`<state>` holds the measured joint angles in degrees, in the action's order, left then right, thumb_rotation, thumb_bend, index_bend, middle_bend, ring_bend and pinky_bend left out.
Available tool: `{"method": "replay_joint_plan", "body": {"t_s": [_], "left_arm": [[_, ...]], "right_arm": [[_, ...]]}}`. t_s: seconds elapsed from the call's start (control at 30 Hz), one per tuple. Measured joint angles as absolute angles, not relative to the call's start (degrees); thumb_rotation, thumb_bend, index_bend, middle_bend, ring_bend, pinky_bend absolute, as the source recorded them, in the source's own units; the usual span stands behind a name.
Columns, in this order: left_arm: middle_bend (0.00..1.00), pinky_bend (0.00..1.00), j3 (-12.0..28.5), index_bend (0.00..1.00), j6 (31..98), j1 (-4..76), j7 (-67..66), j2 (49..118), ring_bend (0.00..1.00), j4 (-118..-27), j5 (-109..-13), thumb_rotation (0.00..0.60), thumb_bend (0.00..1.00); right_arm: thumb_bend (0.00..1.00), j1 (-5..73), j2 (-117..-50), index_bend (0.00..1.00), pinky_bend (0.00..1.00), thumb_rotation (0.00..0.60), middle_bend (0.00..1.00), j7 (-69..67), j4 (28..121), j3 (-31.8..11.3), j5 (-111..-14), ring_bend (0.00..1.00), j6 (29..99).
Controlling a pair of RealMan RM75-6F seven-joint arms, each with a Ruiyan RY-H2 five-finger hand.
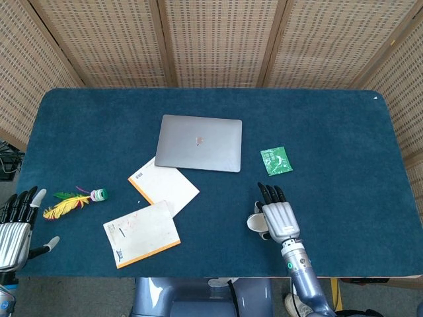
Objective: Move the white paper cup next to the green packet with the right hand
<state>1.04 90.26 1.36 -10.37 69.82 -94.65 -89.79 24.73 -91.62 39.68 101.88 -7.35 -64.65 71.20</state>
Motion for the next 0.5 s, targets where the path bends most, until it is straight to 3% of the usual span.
{"method": "replay_joint_plan", "body": {"t_s": [0.27, 0.5], "left_arm": [[0.00, 0.00, 1.0, 0.00, 90.2, 1.4, -10.8, 70.0, 0.00, -94.5, -89.8, 0.600, 0.10], [0.00, 0.00, 1.1, 0.00, 90.2, 1.4, -10.9, 70.3, 0.00, -94.3, -89.6, 0.600, 0.10]], "right_arm": [[0.24, 25.7, -90.8, 0.50, 0.00, 0.600, 0.03, 36.3, 103.0, -9.2, -65.1, 0.00, 70.8], [0.24, 27.3, -89.7, 0.49, 0.00, 0.600, 0.02, 31.5, 103.4, -13.8, -61.2, 0.00, 68.7]]}}
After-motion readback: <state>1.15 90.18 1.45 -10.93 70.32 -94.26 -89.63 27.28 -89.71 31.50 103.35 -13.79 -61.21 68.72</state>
